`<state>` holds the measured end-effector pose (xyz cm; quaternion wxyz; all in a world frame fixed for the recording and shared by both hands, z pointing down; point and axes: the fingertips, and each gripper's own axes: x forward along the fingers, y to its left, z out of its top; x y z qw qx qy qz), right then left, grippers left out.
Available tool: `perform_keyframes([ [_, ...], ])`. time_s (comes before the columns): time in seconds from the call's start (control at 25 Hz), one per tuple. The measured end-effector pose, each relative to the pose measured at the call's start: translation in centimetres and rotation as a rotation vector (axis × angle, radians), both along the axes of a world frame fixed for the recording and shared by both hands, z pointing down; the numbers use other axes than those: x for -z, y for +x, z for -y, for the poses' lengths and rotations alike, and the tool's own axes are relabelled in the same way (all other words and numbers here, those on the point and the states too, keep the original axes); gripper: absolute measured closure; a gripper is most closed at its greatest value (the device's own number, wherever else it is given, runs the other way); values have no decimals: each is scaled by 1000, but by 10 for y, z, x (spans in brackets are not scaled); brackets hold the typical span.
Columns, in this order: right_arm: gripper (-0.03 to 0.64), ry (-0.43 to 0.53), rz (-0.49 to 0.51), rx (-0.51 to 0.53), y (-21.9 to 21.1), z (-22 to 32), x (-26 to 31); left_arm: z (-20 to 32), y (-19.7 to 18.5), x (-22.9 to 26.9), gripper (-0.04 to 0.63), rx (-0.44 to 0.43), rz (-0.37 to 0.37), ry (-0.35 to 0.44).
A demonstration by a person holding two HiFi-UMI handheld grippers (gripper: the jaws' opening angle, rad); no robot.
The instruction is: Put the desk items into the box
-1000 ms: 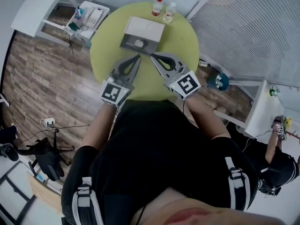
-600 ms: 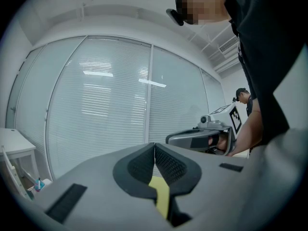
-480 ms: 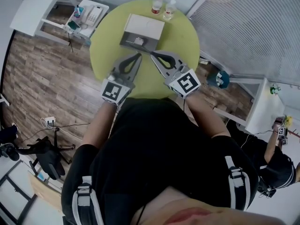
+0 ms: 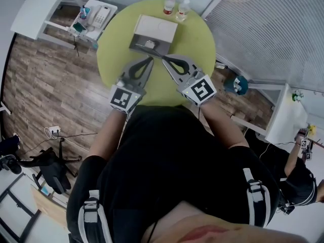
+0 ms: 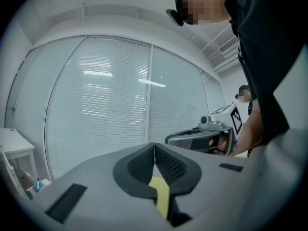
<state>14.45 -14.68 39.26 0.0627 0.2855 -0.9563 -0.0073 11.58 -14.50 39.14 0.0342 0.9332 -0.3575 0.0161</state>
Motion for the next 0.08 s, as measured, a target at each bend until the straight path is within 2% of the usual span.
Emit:
perform_keyframes([
  [0.08,600,-1,2,-1,1,1,0,1,1,0,581,0,-2,4],
])
